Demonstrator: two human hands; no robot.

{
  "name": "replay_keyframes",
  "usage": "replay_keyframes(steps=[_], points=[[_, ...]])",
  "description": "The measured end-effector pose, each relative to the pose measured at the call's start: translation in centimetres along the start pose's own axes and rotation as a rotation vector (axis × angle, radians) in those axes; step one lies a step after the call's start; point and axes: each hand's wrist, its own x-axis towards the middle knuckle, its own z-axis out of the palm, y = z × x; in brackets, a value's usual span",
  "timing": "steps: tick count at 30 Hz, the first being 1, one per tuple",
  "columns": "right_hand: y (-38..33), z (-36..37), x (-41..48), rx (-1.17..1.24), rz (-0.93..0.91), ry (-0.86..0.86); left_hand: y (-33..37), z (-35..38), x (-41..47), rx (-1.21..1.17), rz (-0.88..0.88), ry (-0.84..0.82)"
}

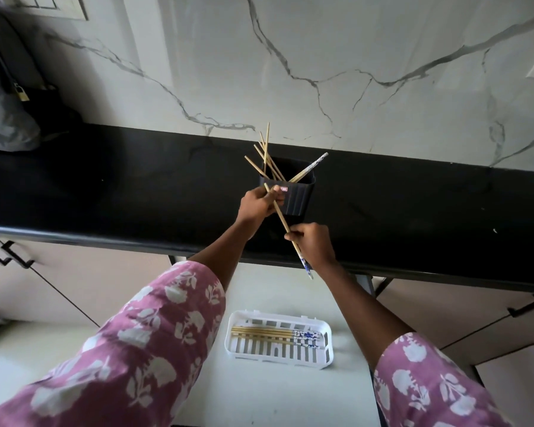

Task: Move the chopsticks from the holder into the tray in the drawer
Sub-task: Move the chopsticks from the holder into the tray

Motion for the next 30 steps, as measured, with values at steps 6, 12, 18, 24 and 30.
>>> replay_keyframes(steps=[6, 12, 18, 24, 30], points=[[3.5, 4.6, -3.6, 0.004, 0.125, -0.26, -4.5, -4.4, 0.6, 0.595, -0.125, 0.069], [7.0, 8.9, -8.5, -0.209, 0.079, -0.578, -9.6, -6.2, 2.1, 1.005, -0.389, -0.056], [8.4, 11.4, -10.4, -0.499, -0.055, -0.757, -10.4, -4.9, 2.4, 1.137, -0.455, -0.088], [8.4, 12.8, -10.3, -0.656, -0.071, -0.797, -10.4, -4.6, 3.1, 1.173, -0.52, -0.128], [9.0, 13.8, -10.6, -0.68, -0.056, -0.861, -10.0, -4.7, 3.3, 1.18, -0.536, -0.174]])
